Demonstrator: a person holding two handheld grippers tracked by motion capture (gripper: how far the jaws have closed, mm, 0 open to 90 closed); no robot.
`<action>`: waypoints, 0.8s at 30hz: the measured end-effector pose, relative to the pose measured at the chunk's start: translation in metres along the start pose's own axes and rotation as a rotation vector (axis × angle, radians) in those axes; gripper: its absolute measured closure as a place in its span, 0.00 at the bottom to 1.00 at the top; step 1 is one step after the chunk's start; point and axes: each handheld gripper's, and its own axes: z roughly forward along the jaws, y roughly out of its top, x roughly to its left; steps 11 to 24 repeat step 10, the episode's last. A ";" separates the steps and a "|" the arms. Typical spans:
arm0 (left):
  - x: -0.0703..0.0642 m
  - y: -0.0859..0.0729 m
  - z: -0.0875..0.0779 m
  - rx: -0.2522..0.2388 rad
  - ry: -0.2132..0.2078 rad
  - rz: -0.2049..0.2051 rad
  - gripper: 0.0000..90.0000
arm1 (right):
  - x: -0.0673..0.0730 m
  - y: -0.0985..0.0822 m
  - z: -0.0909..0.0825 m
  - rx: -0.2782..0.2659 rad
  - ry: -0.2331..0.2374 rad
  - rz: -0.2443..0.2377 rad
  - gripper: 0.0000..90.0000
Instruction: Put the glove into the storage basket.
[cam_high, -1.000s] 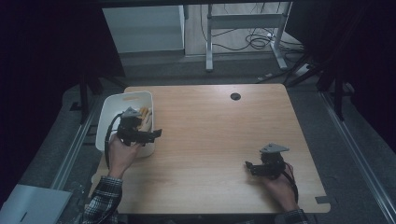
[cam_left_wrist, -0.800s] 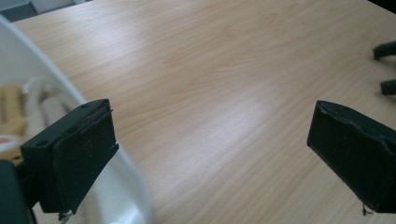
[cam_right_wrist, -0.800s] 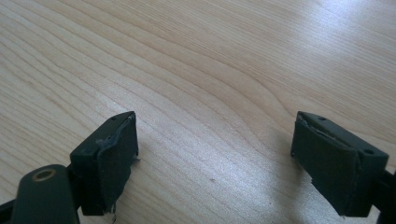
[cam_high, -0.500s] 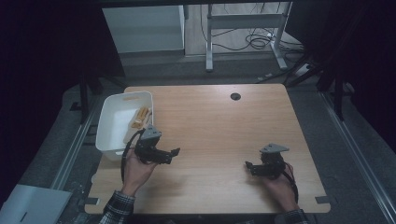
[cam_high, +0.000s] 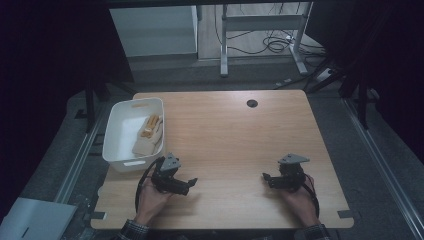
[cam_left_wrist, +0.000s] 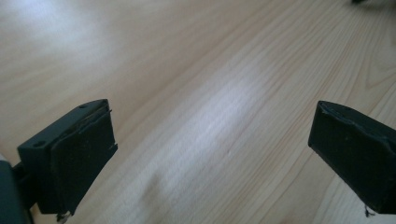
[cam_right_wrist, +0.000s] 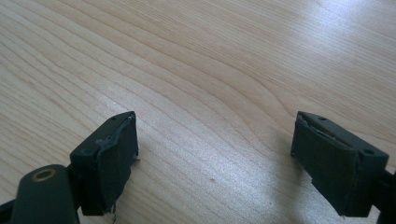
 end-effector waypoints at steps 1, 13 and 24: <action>0.000 -0.003 0.002 0.011 -0.001 -0.001 0.01 | 0.000 0.000 0.000 0.000 0.000 0.000 0.17; -0.003 -0.019 0.014 0.064 0.017 -0.006 0.01 | 0.000 0.000 0.000 -0.001 -0.001 -0.002 0.17; -0.003 -0.019 0.014 0.064 0.017 -0.006 0.01 | 0.000 0.000 0.000 -0.001 -0.001 -0.002 0.17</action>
